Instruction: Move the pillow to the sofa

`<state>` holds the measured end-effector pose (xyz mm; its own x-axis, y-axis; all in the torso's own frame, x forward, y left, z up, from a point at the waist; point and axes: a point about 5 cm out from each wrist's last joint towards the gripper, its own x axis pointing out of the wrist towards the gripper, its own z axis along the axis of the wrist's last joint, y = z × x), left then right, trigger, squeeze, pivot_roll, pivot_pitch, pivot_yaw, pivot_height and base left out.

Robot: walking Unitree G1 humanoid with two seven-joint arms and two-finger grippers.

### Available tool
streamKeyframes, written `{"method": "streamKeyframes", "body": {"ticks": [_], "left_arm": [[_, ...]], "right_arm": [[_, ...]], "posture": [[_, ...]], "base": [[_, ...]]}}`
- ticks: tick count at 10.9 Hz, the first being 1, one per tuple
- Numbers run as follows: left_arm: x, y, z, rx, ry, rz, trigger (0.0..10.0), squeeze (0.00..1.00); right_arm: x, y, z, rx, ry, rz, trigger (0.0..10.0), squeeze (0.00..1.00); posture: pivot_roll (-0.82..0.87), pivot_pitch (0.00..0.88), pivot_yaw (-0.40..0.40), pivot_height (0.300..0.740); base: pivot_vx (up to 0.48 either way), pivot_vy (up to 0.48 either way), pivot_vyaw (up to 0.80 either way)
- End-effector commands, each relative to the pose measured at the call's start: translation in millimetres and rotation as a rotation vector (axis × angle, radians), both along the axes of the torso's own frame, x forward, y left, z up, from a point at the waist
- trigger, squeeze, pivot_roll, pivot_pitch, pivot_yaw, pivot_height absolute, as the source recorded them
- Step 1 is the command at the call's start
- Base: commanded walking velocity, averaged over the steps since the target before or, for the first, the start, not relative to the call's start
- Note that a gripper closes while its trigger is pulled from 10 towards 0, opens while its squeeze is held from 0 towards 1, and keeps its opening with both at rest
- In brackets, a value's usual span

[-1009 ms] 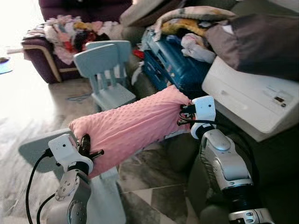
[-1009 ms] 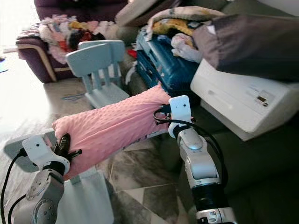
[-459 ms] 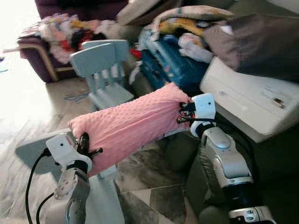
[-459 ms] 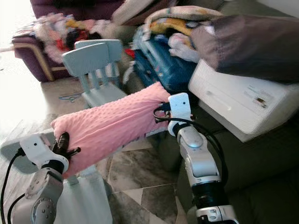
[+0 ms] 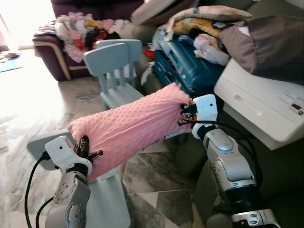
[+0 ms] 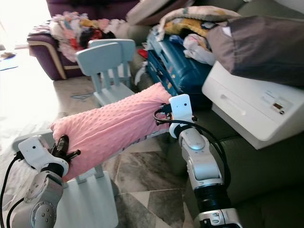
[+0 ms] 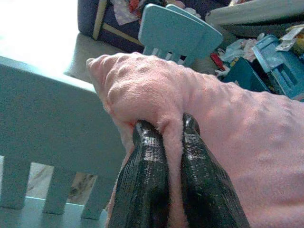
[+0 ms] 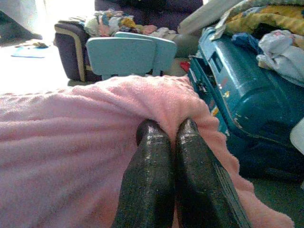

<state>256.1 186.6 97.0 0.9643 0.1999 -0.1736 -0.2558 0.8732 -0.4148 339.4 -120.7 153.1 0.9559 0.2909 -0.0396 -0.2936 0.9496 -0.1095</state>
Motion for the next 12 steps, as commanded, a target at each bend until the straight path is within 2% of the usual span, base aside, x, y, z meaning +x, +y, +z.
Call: {"method": "streamKeyframes", "body": {"ticks": [1, 12], "left_arm": [[0.8, 0.9, 2.7, -0.006, -0.003, 0.018, 10.0, 0.0], [0.4, 1.9, 1.4, -0.018, 0.005, 0.028, 10.0, 0.0]], "right_arm": [[1.5, -2.6, 9.3, 0.008, -0.035, -0.002, 10.0, 0.0], [0.9, -1.7, 9.4, 0.019, -0.034, 0.01, 10.0, 0.0]], "posture": [[-0.2, 0.0, 0.012, 0.74], [-0.2, 0.0, 0.013, 0.74]], "base": [[0.0, 0.0, 0.0], [0.0, 0.0, 0.0]]}}
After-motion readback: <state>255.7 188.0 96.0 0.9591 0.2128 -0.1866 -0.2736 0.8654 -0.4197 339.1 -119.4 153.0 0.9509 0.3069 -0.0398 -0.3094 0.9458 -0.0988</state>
